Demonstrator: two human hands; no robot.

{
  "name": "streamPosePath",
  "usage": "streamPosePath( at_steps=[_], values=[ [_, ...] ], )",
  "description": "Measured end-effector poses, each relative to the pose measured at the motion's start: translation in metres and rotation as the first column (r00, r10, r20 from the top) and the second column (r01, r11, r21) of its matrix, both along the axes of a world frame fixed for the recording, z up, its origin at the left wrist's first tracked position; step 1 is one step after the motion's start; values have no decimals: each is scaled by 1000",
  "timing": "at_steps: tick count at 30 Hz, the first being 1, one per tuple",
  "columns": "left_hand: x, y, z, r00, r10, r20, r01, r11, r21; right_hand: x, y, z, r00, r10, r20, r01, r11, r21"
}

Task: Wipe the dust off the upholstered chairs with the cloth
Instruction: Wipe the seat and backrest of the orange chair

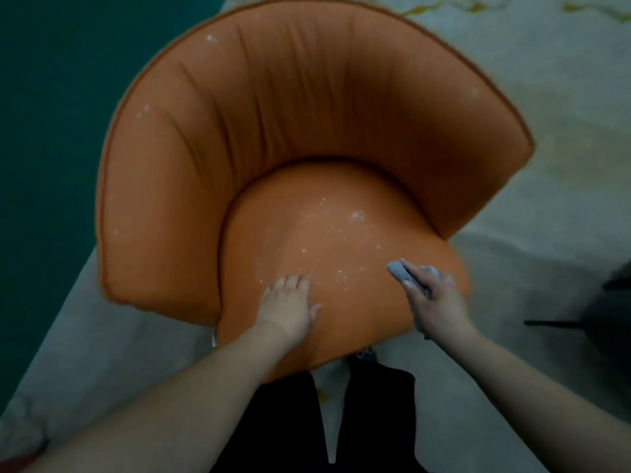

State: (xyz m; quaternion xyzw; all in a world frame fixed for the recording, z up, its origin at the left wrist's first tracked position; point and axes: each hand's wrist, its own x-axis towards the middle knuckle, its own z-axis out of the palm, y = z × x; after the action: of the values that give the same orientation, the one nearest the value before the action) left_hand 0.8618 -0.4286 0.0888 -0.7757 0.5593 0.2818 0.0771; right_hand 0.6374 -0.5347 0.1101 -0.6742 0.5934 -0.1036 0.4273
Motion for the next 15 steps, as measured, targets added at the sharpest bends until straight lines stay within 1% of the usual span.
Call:
streamPosePath(
  at_steps=[2, 4, 7, 10, 11, 13, 15],
  values=[
    [7, 9, -12, 984, 176, 20, -176, 984, -7, 10, -22, -15, 992, 128, -1, -128, 991, 42],
    [15, 24, -25, 950, 311, 41, -311, 950, 3, 25, -35, -33, 970, 245, -6, -244, 968, 65],
    [23, 45, -50, 899, 432, 68, -433, 901, -1, 53, -42, -65, 930, 368, 20, -368, 925, 92],
    [26, 63, -85, 847, 526, 74, -526, 850, -15, 83, -30, -108, 899, 433, 66, -438, 893, 106],
    [25, 66, -95, 846, 527, 79, -528, 849, -12, 89, -26, -118, 895, 441, 75, -446, 890, 96],
    [22, 75, -122, 846, 527, 79, -528, 849, -3, 100, -12, -150, 865, 496, 74, -499, 866, 26],
    [20, 84, -158, 846, 530, 66, -531, 848, -4, 111, 2, -188, 807, 589, 37, -581, 804, -124]
  ],
)
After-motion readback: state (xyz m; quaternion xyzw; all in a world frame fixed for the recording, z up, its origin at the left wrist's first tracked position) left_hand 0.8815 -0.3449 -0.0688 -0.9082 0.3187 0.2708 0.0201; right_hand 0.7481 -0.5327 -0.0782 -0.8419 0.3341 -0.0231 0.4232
